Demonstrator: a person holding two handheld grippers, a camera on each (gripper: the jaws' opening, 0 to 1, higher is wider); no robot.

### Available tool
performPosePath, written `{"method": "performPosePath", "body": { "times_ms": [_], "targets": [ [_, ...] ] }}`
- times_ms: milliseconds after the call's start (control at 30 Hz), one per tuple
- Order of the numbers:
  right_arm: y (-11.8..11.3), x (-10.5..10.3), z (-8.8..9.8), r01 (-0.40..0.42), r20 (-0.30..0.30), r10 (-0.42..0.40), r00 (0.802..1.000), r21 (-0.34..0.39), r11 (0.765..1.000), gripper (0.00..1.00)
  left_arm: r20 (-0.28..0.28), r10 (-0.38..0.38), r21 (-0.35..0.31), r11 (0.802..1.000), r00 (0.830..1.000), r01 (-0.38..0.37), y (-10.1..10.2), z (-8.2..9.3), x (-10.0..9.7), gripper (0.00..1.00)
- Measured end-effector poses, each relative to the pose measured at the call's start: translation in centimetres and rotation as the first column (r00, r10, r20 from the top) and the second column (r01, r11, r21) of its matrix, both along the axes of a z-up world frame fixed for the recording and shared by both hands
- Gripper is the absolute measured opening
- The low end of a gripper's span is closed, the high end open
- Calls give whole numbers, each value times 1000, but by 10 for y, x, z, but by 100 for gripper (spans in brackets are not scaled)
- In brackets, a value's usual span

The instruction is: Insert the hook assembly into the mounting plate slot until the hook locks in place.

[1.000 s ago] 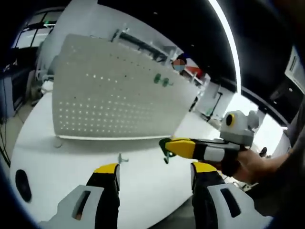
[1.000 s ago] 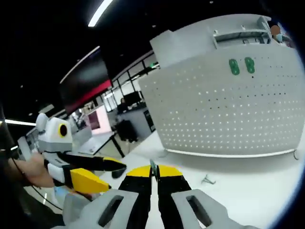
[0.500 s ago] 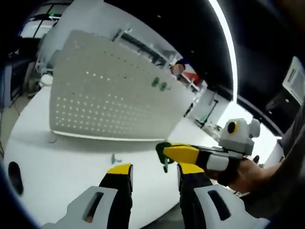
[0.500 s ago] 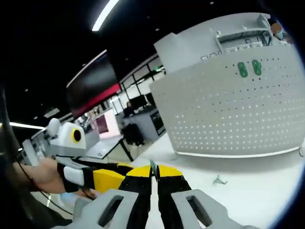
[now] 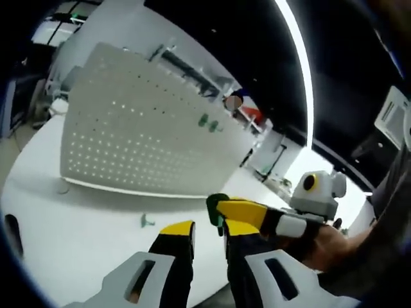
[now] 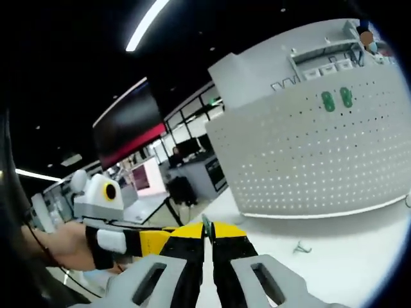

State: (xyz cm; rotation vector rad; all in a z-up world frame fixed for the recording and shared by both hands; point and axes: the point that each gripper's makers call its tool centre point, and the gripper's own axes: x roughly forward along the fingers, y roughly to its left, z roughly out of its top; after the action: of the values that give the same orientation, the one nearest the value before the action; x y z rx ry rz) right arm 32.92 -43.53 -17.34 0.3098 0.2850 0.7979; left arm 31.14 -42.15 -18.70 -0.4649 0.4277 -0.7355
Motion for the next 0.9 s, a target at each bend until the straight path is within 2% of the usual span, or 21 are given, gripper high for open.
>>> {"method": "performPosePath", "body": {
  "times_ms": [167,333,900],
  "targets": [
    [0,0,-2,18,-32,-17,999,43,999,1,10,-11,-10,1000,1000,12,-3,2,-2,13],
    [-4,0,-4,53,-91,-44,995,104,993,1,8,-15,-26,1000,1000,15,-5,3,-2,12],
    [-2,0,-3,69,-114,-54,992,131,989,1,7,-28,-59,998,1000,28,-8,7,-3,5]
  ]
}}
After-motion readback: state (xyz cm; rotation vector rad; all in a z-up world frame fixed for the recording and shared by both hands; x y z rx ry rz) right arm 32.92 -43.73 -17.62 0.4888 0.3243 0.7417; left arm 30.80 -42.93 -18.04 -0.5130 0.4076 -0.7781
